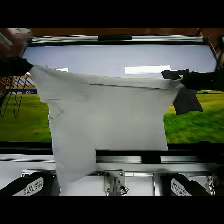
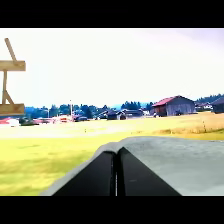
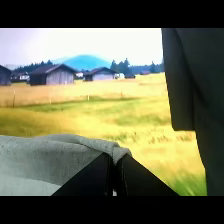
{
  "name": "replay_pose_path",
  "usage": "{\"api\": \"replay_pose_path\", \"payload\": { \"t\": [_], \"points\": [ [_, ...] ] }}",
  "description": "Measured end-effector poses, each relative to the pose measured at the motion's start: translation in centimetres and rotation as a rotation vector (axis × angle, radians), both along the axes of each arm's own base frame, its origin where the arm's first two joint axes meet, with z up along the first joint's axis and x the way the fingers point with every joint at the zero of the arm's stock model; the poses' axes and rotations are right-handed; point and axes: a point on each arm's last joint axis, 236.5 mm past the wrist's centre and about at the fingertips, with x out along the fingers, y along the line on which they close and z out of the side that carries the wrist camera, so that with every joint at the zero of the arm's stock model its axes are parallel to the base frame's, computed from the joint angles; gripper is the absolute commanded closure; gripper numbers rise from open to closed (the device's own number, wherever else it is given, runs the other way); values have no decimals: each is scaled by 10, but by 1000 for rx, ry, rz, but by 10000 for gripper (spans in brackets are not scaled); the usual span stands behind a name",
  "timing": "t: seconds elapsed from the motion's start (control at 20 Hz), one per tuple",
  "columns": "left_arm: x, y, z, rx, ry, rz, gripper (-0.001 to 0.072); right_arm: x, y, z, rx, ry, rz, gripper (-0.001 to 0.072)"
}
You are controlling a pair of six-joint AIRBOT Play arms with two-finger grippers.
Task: Fold the shirts.
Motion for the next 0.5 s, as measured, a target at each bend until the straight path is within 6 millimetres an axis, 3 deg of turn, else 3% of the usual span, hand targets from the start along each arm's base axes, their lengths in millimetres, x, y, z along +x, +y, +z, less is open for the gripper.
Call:
{"api": "replay_pose_path", "payload": {
  "t": [0.25, 0.35, 0.5],
  "points": [
    [79, -2, -76, -129, 45, 57, 672, 87, 18, -82, 12, -62, -38, 635],
    [103, -1, -93, -174, 27, 93, 673, 113, 17, -99, 7, -122, -74, 635],
    [129, 2, -117, -213, 5, 139, 672, 136, 14, -117, -3, -182, -113, 635]
  ]
}}
